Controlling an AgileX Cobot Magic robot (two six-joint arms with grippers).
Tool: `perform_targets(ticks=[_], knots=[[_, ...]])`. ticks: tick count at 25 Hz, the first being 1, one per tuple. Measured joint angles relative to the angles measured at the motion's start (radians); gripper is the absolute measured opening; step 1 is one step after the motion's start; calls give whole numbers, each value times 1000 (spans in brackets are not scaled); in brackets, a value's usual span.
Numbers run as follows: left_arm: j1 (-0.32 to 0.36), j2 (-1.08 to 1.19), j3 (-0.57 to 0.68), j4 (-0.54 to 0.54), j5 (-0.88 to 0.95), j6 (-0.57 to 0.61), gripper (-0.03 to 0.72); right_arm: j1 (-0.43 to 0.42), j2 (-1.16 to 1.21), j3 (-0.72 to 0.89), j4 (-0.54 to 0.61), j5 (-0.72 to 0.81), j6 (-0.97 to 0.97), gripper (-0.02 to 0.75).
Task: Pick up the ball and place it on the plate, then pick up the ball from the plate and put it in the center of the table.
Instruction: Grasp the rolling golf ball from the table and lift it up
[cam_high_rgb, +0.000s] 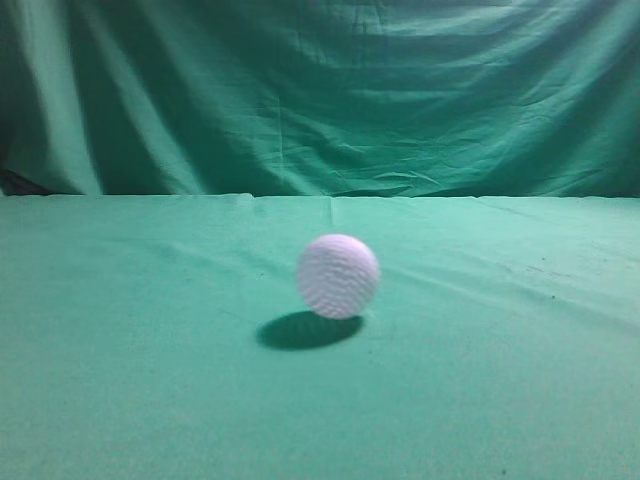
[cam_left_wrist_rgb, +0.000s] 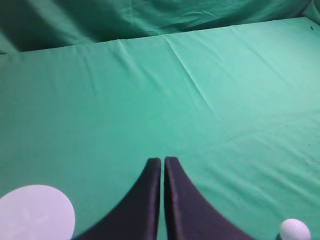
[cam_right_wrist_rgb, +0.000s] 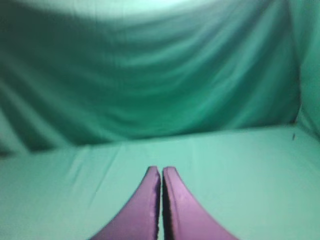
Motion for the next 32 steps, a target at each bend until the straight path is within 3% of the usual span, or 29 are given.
perform_targets(ticks=[5, 10, 16, 20, 25, 32], knots=[[-2, -160, 123, 16, -26, 0, 0, 0, 174, -159, -4, 273, -4, 0], [-2, -294, 220, 62, -26, -4, 0, 34, 246, -231, -16, 416, -110, 0], [-2, -401, 309, 120, -16, -45, 0, 47, 404, -339, -132, 620, -145, 0], [-4, -445, 363, 215, -16, -135, 0, 114, 485, -351, -216, 641, -77, 0], [-4, -461, 374, 330, -24, -246, 0, 193, 628, -351, -228, 642, -24, 0], [-4, -461, 374, 354, -26, -266, 0, 273, 816, -352, -241, 550, 5, 0]])
